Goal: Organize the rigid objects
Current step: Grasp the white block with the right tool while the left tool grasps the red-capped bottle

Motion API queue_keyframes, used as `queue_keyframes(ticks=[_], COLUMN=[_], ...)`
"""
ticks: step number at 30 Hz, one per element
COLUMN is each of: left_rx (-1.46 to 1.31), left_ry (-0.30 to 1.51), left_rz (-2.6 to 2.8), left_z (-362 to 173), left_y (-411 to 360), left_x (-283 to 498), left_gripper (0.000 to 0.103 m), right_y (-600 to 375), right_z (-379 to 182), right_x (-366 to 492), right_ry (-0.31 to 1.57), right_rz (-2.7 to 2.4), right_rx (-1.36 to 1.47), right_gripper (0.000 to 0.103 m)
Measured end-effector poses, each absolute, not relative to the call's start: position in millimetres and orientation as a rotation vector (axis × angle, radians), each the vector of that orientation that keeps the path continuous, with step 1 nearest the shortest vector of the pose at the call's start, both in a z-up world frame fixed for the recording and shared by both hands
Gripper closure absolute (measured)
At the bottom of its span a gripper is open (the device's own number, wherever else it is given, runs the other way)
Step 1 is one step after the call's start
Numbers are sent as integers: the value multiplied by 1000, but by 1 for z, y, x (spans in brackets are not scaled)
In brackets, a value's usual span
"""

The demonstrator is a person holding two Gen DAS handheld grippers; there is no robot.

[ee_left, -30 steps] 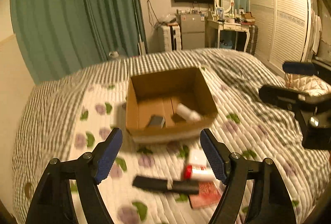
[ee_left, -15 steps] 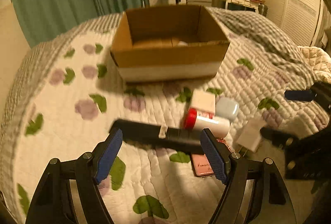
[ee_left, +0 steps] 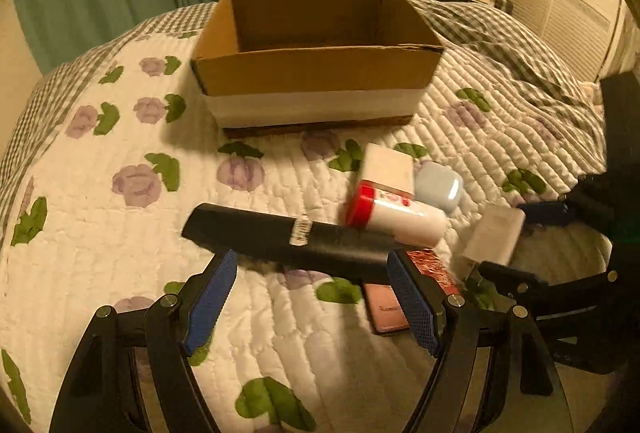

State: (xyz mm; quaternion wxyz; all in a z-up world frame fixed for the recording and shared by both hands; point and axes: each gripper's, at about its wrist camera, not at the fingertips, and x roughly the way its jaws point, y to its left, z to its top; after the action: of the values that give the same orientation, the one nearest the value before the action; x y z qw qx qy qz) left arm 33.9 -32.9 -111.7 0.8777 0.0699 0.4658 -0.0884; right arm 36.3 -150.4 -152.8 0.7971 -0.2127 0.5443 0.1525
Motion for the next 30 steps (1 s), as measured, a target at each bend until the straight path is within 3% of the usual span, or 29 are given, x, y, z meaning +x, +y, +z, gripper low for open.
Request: queue_keyframes(ticks=[10, 22, 30], left_rx=[158, 328, 262], left_ry=[1004, 1105, 1116], left_rz=[-300, -257, -283], left_z=[-118, -161, -163], left_y=[-74, -113, -103], left_x=[51, 82, 102], left_gripper=[23, 23, 21], right_y=[-188, -204, -211], right_z=[-91, -107, -113], right_x=[39, 86, 92], right_ry=[1031, 1074, 1084], right_rz=[280, 356, 363], right_rx=[-378, -365, -325], right_gripper=[49, 49, 49])
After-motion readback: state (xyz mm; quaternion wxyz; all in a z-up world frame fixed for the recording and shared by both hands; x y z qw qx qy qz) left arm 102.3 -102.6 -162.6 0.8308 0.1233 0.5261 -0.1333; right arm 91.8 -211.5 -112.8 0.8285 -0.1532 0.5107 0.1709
